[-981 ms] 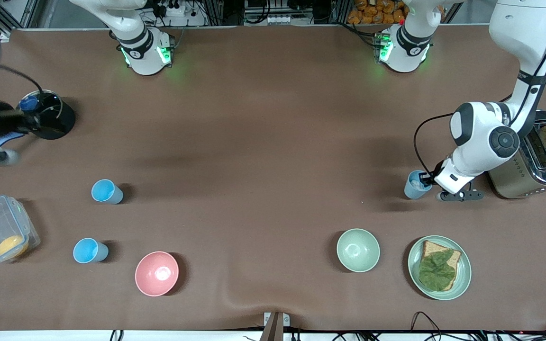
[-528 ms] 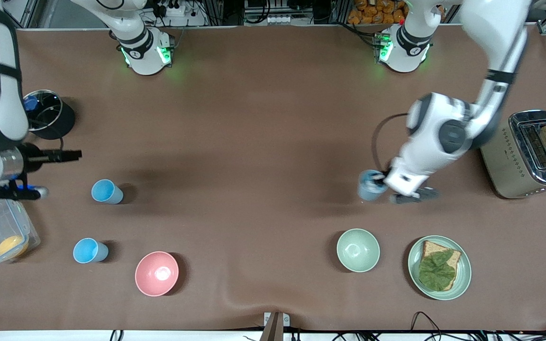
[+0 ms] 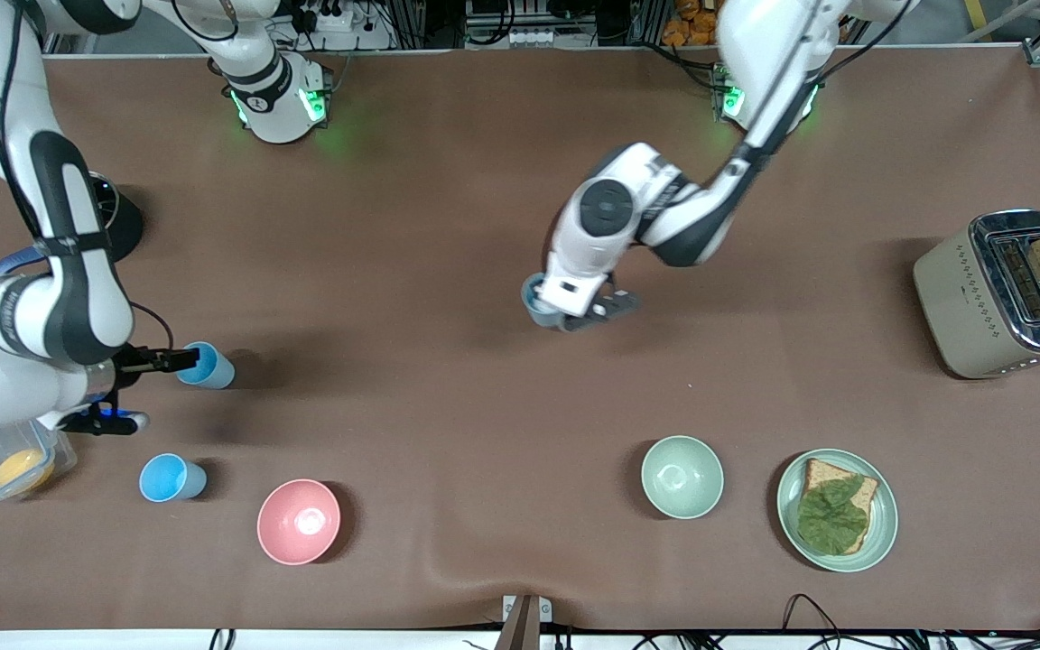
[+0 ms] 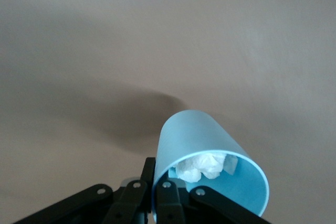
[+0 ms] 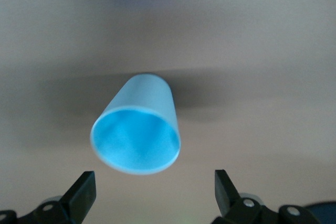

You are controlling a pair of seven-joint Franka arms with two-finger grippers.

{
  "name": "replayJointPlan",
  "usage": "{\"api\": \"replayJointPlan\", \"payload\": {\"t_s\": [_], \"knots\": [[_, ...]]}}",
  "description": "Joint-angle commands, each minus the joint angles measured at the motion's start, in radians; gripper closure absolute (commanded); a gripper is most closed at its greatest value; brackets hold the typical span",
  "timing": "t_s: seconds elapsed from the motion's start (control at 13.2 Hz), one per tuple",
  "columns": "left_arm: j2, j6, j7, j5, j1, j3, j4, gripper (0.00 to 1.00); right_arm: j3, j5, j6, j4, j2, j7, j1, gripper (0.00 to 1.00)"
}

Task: Stack blue cups with both arms
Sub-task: 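Move the cup centerward with the left gripper while the right gripper grasps another, then place the cup at center with the left gripper while the right gripper lifts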

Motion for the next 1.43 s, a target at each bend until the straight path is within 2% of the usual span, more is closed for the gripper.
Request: {"api": "replayJointPlan", "payload": {"t_s": [0.0,0.15,0.23,0.3,0.38,0.45,0.6,0.75,0.91,1.13,1.36], "knots": [[0.104,-0.012,-0.083,-0.006,-0.085,0.016,0.102,1.0,0.015,-0.015,0.058,-0.04,0.003,-0.007,-0.022,0.0],[0.138,-0.007,-0.138,0.009,-0.11,0.016,0.115,1.0,0.015,-0.015,0.104,-0.061,0.008,-0.007,-0.029,0.04],[0.141,-0.007,-0.147,0.017,-0.113,0.016,0.115,1.0,0.015,-0.017,0.116,-0.071,0.009,-0.009,-0.034,0.48],[0.143,-0.007,-0.154,0.018,-0.116,0.016,0.115,0.63,0.015,-0.019,0.131,-0.077,0.009,-0.009,-0.035,0.99],[0.14,-0.007,-0.176,0.017,-0.12,0.016,0.115,0.17,0.015,-0.019,0.133,-0.078,0.011,-0.009,-0.037,1.0],[0.13,-0.007,-0.221,0.026,-0.119,0.016,0.116,0.0,0.015,-0.019,0.135,-0.083,0.011,-0.009,-0.042,1.0],[0.066,-0.023,-0.272,0.078,-0.095,0.016,0.112,0.0,0.015,-0.019,0.133,-0.085,0.009,-0.007,-0.043,1.0],[-0.027,-0.087,-0.273,0.08,-0.067,0.016,0.115,0.0,0.016,-0.014,0.121,-0.085,-0.001,-0.002,-0.037,1.0],[-0.136,-0.153,-0.263,0.08,-0.033,0.016,0.118,0.0,0.024,0.009,0.049,-0.071,-0.023,0.019,-0.028,1.0],[-0.27,-0.275,-0.249,0.086,0.06,0.016,0.124,0.0,0.026,0.145,-0.054,-0.069,-0.073,0.198,0.045,1.0],[-0.362,-0.397,0.075,0.135,0.238,0.013,0.139,0.0,0.026,0.3,-0.102,-0.071,-0.13,0.478,0.194,1.0]]}}
